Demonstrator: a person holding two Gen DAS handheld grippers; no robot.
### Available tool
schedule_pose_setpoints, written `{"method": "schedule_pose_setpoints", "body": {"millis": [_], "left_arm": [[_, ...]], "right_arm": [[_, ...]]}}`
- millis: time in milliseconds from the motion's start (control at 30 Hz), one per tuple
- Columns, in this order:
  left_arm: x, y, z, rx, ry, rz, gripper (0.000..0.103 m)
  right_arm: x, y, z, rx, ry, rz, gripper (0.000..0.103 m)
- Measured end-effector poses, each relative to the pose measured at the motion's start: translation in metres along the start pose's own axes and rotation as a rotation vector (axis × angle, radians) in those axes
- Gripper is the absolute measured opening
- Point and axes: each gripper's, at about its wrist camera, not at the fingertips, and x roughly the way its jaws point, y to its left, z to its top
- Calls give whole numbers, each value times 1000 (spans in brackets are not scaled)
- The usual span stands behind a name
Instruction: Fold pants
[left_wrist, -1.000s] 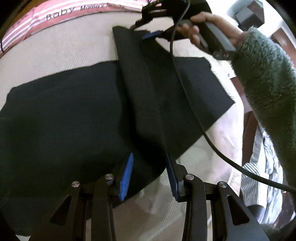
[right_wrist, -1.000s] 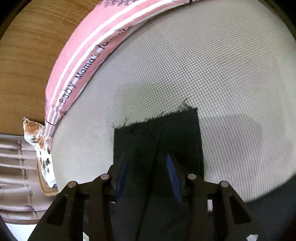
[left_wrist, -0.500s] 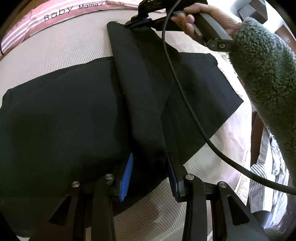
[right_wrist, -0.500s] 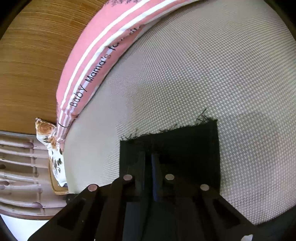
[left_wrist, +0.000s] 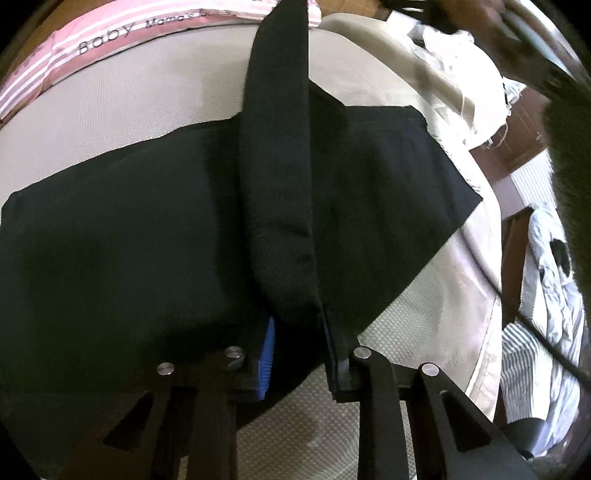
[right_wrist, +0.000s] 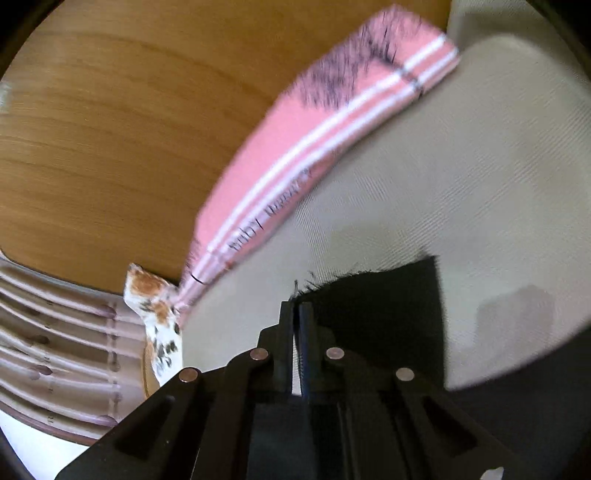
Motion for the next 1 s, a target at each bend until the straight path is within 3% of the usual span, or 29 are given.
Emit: {"method": "schedule_pose_setpoints", "body": {"millis": [133, 267, 400, 533, 700, 833, 1000], "left_arm": [[1, -8, -1, 41, -11, 11, 23], [4, -6, 0, 30, -7, 8, 23], [2, -6, -1, 23, -13, 18, 23], [2, -2, 1, 8, -9, 11, 23], [1, 2, 0, -18, -12, -5, 23], [3, 5, 2, -30, -19, -23, 23], [3, 8, 0, -44, -19, -32, 23]], "right_arm": [[-74, -15, -19, 12, -115, -34, 1], [-100, -55, -36, 19, -98, -134, 6], [-65, -76, -46, 55, -24, -121, 10], [-6, -67, -50, 50, 72, -79, 24], [56, -65, -54, 32, 166, -74, 25], [85, -75, -52, 23, 178, -90, 25], [107, -78, -36, 26, 118, -29, 22]]}}
